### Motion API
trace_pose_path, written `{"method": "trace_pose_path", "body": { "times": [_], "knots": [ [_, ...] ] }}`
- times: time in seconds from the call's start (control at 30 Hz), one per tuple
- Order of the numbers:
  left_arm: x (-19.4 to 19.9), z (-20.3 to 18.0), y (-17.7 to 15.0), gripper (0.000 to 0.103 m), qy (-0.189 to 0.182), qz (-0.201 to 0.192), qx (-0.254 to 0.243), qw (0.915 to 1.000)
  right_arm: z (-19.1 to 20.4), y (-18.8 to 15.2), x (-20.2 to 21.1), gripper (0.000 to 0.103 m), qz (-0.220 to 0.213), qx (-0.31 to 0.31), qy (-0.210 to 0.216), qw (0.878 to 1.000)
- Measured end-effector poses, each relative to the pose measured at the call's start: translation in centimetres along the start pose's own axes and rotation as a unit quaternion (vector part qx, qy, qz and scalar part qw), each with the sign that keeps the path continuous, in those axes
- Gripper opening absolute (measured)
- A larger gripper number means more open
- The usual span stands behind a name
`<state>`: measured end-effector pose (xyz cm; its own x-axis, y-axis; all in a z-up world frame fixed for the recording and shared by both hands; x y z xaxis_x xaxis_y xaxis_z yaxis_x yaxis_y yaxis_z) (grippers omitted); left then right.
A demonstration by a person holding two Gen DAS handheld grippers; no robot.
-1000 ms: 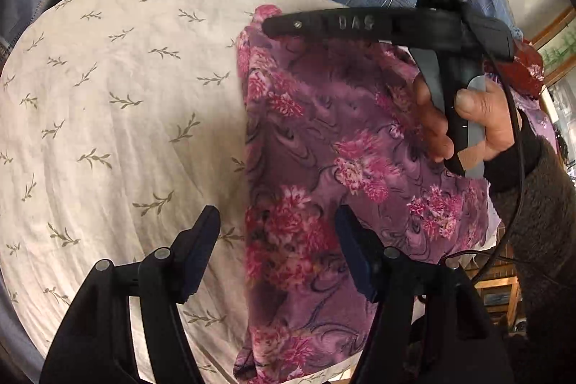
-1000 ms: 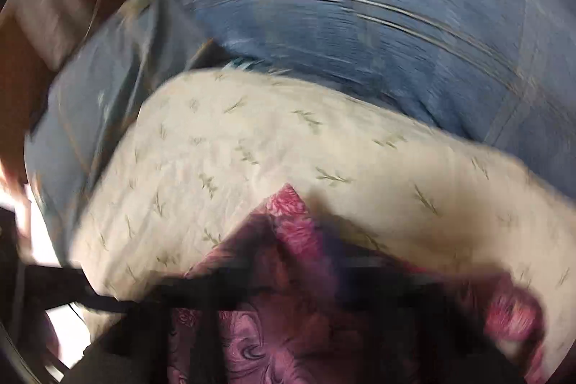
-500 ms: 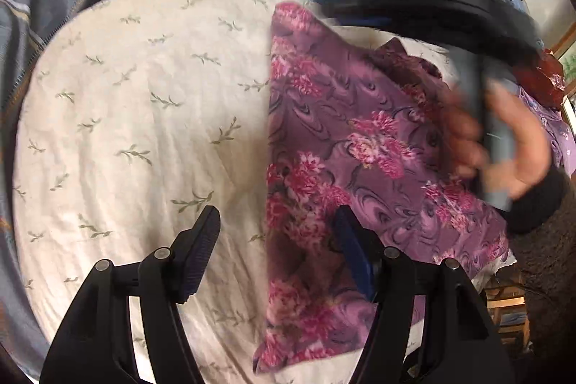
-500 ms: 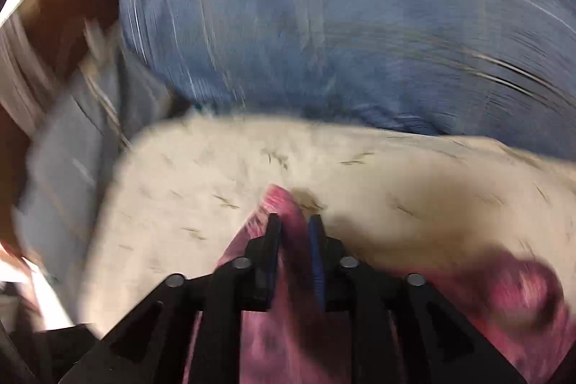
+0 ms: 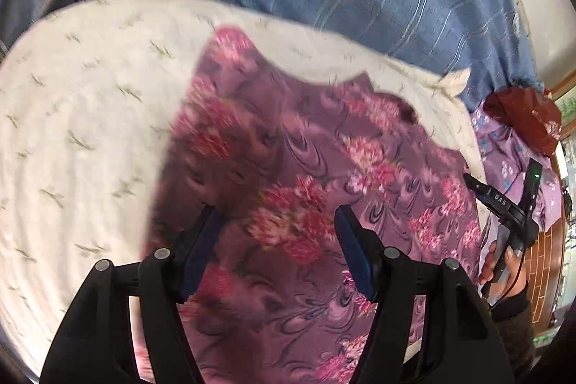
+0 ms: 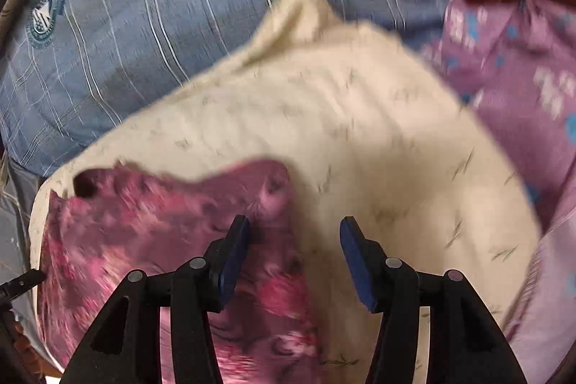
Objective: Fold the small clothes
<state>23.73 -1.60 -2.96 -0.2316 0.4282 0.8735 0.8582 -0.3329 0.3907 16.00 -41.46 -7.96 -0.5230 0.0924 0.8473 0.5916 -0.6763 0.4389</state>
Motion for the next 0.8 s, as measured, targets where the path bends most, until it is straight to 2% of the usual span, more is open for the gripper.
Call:
{"method": "trace_pose_path", "body": {
  "times": [0.03, 0.07, 0.1, 0.2, 0.27, 0.33, 0.43, 0.53, 0.57, 0.63, 0.7, 0.73, 0.77, 0.8],
  "knots": [
    [-0.3, -0.3, -0.3, 0.065, 0.011, 0.011, -0.001, 0.9999, 0.2, -0.3, -0.5, 0.038, 0.003, 0.001, 0.006, 1.0],
    [-0.3, -0.4, -0.4, 0.065, 0.017, 0.014, -0.003, 0.9998, 0.6, -0.4, -0.2, 0.004, -0.003, 0.008, 0.045, 0.999],
    [-0.3, -0.6, -0.4, 0.065, 0.02, 0.014, -0.005, 0.9997, 1.0, -0.5, 0.2, 0.004, -0.009, 0.012, 0.061, 0.998],
    [0.6, -0.4, -1.1, 0.065, 0.037, 0.005, -0.008, 0.9993, 0.5, 0.6, 1.9, 0.003, -0.062, 0.0, 0.068, 0.996],
    [0.3, 0.3, -2.1, 0.065, 0.066, 0.012, -0.011, 0.9977, -1.0, 0.9, 0.4, 0.003, -0.042, -0.026, 0.054, 0.997],
    [-0.3, 0.8, -2.9, 0.065, 0.096, 0.03, -0.018, 0.9948, -1.4, 0.1, -1.1, 0.003, -0.019, -0.019, 0.036, 0.999],
    [1.3, 0.7, -3.9, 0.065, 0.089, 0.023, -0.015, 0.9957, -0.9, -0.9, 1.3, 0.009, -0.038, -0.002, 0.041, 0.998],
    [4.4, -0.4, -5.4, 0.066, 0.054, -0.002, -0.016, 0.9984, -0.9, -2.1, 5.7, 0.014, -0.05, -0.001, 0.102, 0.994],
    [5.2, -0.9, -6.0, 0.066, 0.044, -0.012, -0.023, 0.9987, -1.0, -3.3, 7.6, 0.025, -0.059, 0.009, 0.127, 0.99],
    [6.2, -1.4, -7.7, 0.075, 0.04, -0.025, -0.028, 0.9985, -1.5, -5.7, 9.5, 0.037, -0.063, 0.023, 0.143, 0.987],
    [5.7, -1.2, -9.3, 0.076, 0.036, -0.019, -0.025, 0.9989, -2.6, -8.8, 10.1, 0.036, -0.046, 0.028, 0.157, 0.986],
    [4.6, -0.8, -10.5, 0.076, 0.047, -0.003, -0.021, 0.9987, -2.8, -9.9, 9.9, 0.032, -0.035, 0.032, 0.158, 0.986],
    [4.1, -0.5, -10.9, 0.076, 0.062, 0.002, -0.022, 0.9978, -3.2, -11.0, 9.1, 0.032, -0.023, 0.038, 0.148, 0.988],
    [4.0, -0.7, -11.1, 0.076, 0.084, -0.008, -0.039, 0.9957, -3.6, -12.4, 7.7, 0.032, -0.01, 0.05, 0.117, 0.992]
  ]
}}
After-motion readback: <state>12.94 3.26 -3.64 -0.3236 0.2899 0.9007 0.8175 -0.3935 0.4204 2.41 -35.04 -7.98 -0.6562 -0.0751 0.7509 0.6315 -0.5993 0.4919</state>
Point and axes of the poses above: each gripper's, at about its wrist camera, not at the fingertips, and x roughly against the way its jaws point, z to its left, y to its top, the point moved 5 cm from there along -x, roughly the way its jaws point, and after that the axes turned 15 degrees about -x, right-handed, at the moved point
